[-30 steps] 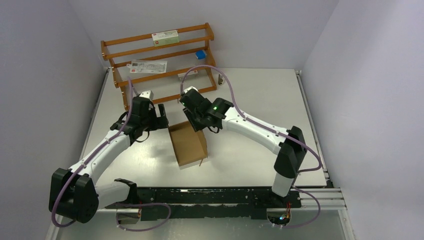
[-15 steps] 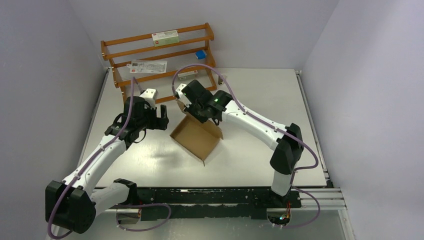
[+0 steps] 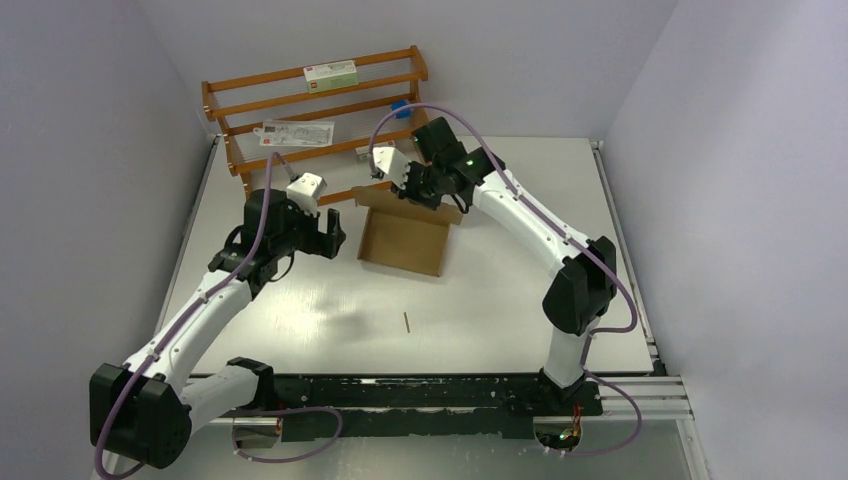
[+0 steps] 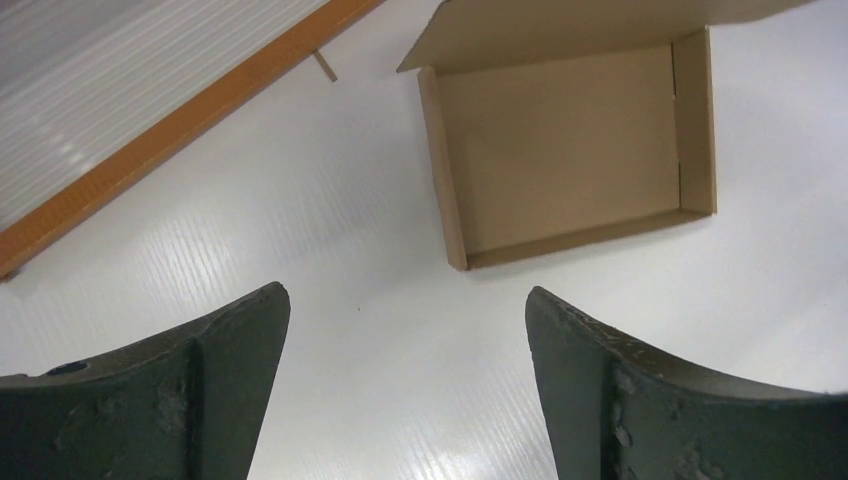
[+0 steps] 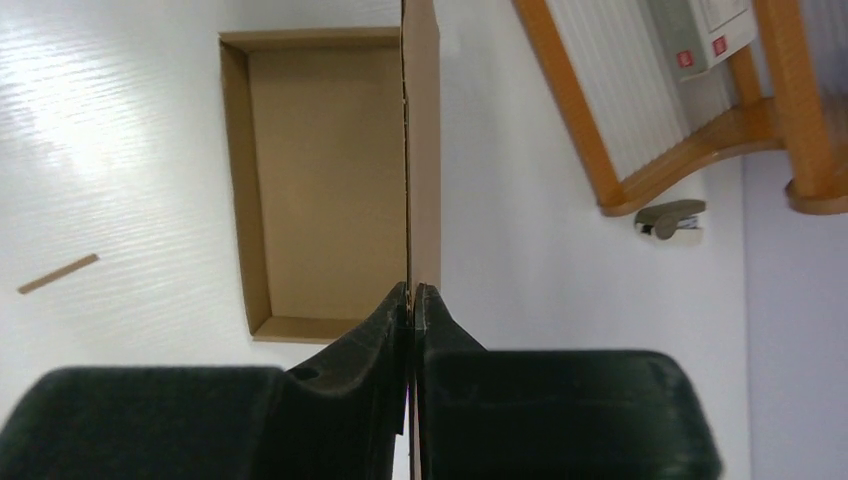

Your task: Fold the paper box

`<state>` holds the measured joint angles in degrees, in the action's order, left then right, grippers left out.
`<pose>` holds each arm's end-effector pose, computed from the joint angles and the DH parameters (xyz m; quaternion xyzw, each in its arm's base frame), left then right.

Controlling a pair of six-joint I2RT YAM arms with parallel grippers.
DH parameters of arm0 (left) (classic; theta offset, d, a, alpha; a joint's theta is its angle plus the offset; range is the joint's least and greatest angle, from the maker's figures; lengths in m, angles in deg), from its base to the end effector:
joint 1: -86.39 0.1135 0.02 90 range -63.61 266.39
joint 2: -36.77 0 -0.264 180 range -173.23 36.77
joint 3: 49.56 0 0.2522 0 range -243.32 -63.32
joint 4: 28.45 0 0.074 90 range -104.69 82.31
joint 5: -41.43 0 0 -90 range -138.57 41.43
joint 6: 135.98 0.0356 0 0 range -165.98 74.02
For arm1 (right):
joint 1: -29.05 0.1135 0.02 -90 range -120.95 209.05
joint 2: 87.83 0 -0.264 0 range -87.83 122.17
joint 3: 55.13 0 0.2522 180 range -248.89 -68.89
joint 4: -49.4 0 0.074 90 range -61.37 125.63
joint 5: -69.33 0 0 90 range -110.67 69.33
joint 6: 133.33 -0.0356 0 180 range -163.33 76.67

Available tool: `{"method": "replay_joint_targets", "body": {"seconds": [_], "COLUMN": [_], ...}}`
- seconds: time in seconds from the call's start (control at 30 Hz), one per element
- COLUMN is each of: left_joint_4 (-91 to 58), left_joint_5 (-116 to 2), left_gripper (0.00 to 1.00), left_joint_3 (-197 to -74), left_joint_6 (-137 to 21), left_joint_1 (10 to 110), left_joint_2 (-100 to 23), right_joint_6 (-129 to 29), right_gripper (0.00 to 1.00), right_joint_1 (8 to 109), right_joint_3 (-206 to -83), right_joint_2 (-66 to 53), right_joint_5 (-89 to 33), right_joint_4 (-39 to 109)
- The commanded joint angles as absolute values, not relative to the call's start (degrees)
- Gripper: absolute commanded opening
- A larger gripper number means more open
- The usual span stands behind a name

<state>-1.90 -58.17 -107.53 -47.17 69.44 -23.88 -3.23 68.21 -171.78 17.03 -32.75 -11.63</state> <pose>0.2257 -0.0750 0.2785 0.1598 0.8457 -0.1507 0.4864 0.3098 0.2619 0.3378 -0.6228 0.6946 0.0958 0.3471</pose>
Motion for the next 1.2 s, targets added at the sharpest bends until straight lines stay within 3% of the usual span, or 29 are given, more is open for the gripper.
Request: {"method": "replay_joint_targets", "body": {"seconds": [0.0,0.23,0.57,0.73,0.77,0.8,0.97,1.17], "left_joint_4": [-6.5,-7.8,-4.6,-3.9,-3.5,-3.0,-2.2,-2.2], "left_joint_5": [-61.7,-65.0,-65.5,-68.3,-69.1,-69.8,-71.5,-77.4], "left_gripper": [0.92,0.9,0.9,0.9,0.89,0.89,0.87,0.87], "left_joint_3": [-109.7,-114.4,-122.6,-127.9,-129.2,-130.5,-134.4,-135.8], "left_joint_6": [-45.0,-44.3,-39.2,-37.2,-36.8,-36.2,-33.7,-29.4], "left_joint_1": [70.0,70.2,71.2,72.3,72.4,72.5,72.8,73.6], "left_joint_2": [-24.9,-29.9,-35.6,-41.0,-42.3,-43.7,-48.2,-51.3], "right_joint_6": [4.1,4.1,-14.7,-25.0,-25.6,-27.4,-35.2,-32.4], "right_gripper": [0.11,0.24,0.64,0.67,0.86,0.98,1.0,1.0], "right_joint_1": [67.1,66.8,64.1,63.8,63.9,63.9,63.8,63.7], "right_joint_3": [-175.6,-176.9,-166.6,-157.7,-155.4,-152.3,-147.2,-143.7], "right_joint_2": [20.1,22.6,8.5,-2.0,-4.4,-6.4,-12.2,-14.1], "right_joint_5": [-37.7,-39.4,-32.5,-32.5,-33.2,-32.8,-25.9,-16.8], "right_joint_4": [-11.8,-12.3,5.8,13.0,13.8,15.3,16.6,13.5]}}
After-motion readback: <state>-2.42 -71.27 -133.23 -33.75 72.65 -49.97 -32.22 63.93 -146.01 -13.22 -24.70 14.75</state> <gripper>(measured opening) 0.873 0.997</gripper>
